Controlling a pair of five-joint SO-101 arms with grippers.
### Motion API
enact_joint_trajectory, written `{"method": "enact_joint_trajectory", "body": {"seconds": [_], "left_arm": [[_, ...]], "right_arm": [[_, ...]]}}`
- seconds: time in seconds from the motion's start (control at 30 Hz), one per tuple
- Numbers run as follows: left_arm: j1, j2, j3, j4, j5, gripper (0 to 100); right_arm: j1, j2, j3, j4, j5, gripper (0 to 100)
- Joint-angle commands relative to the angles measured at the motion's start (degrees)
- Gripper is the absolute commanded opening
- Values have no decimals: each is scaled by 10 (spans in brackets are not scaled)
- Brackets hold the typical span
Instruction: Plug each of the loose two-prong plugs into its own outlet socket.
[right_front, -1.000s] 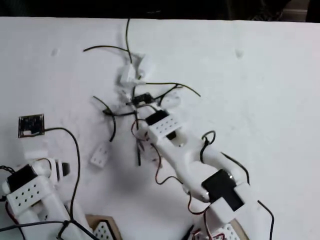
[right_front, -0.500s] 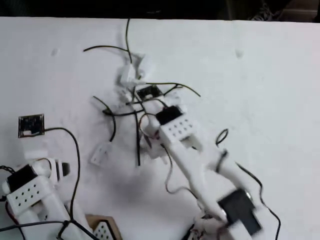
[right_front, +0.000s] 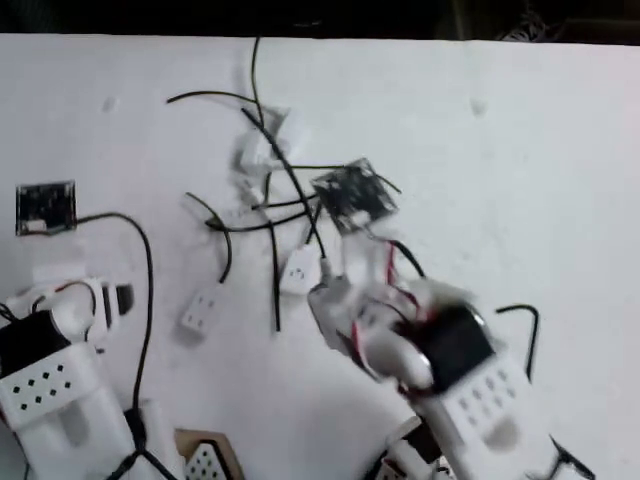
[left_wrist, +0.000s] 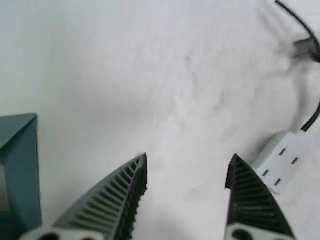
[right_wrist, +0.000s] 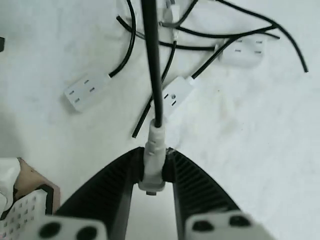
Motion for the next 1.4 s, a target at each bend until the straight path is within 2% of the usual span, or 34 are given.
{"method": "enact_joint_trajectory", "body": {"seconds": [0.0,0.17,0.3,0.4,0.57,0.8,0.9,1.03,1.2,1.37], "left_arm": [[58,-12,-87,45,34,260],[161,-38,-135,87,80,260],[260,-152,-124,84,124,262],[307,-244,-84,31,131,263],[367,-330,6,-40,132,260],[434,-447,47,-78,184,247],[468,-482,40,-74,174,153],[478,-477,40,-73,123,15],[492,-477,40,-47,115,48],[607,-477,40,-18,76,50]], "right_arm": [[-6,-68,-15,2,7,17],[-6,-134,15,-2,6,17],[-6,-188,55,-15,5,17],[-8,-232,78,-35,6,17],[-60,-282,116,-59,3,17],[-124,-336,177,-134,2,17],[-138,-363,198,-160,4,17],[-167,-385,219,-175,6,17],[-193,-387,251,-198,7,16],[-206,-386,282,-234,28,16]]}}
